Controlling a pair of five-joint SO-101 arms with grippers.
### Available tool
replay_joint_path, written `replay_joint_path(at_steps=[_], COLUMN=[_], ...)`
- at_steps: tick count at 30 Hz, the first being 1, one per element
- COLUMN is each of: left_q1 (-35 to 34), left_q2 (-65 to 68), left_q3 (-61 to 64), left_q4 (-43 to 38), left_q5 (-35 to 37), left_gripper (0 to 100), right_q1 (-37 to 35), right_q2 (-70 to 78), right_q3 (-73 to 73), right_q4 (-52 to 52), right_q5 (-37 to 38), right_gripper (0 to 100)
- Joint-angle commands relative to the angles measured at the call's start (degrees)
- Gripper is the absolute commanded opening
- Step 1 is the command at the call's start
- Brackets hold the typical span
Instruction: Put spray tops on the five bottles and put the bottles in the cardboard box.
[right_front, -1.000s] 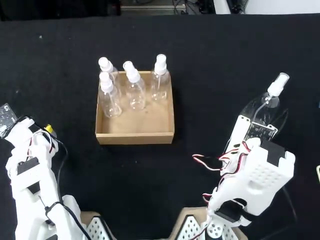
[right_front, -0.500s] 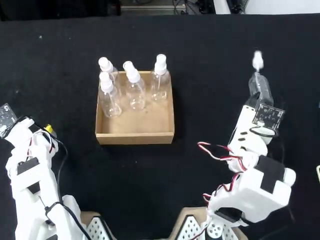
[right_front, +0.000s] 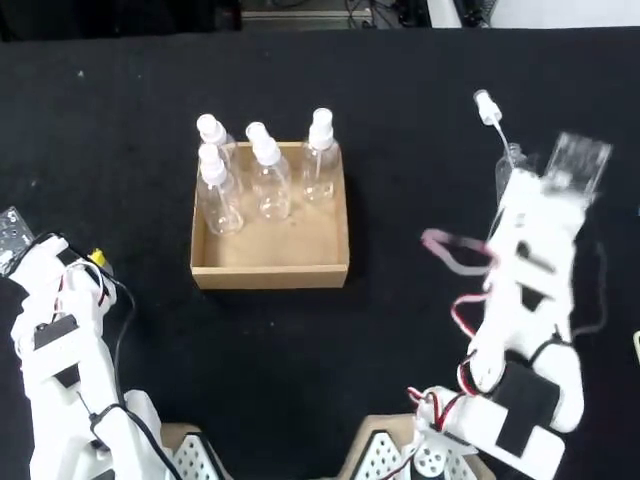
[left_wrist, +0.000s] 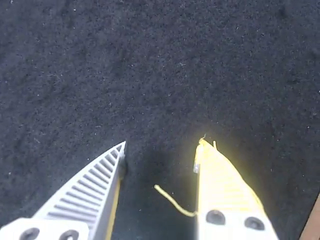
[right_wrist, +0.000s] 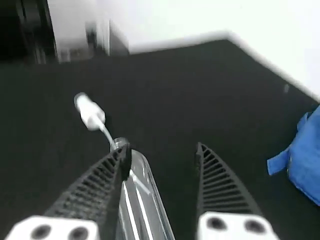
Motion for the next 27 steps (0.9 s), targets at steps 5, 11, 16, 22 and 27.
replay_joint_path(at_steps=[5, 11, 16, 22, 27], left_q1=[0.13, 0.22, 0.22, 0.48, 0.48], left_q2=[-1.58, -1.58, -1.58, -1.58, -1.58], left_q3=[-0.84, -0.84, -0.84, -0.84, -0.84], left_q4=[-1.23, -1.23, -1.23, -1.23, -1.23], left_q5=[-0.35, -0.35, -0.35, -0.44, -0.44], left_gripper=[20, 20, 20, 20, 20], right_q1=[-4.04, -4.22, -4.04, -4.84, -5.89], right_q2=[4.53, 20.97, 36.09, 51.12, 62.81], right_q3=[-35.74, -54.64, -70.81, -94.46, -112.22], right_q4=[44.75, 53.54, 64.97, 79.47, 88.88], right_q5=[11.25, 17.32, 21.27, 21.63, 21.71], right_gripper=[20.7, 24.0, 24.2, 35.2, 35.2])
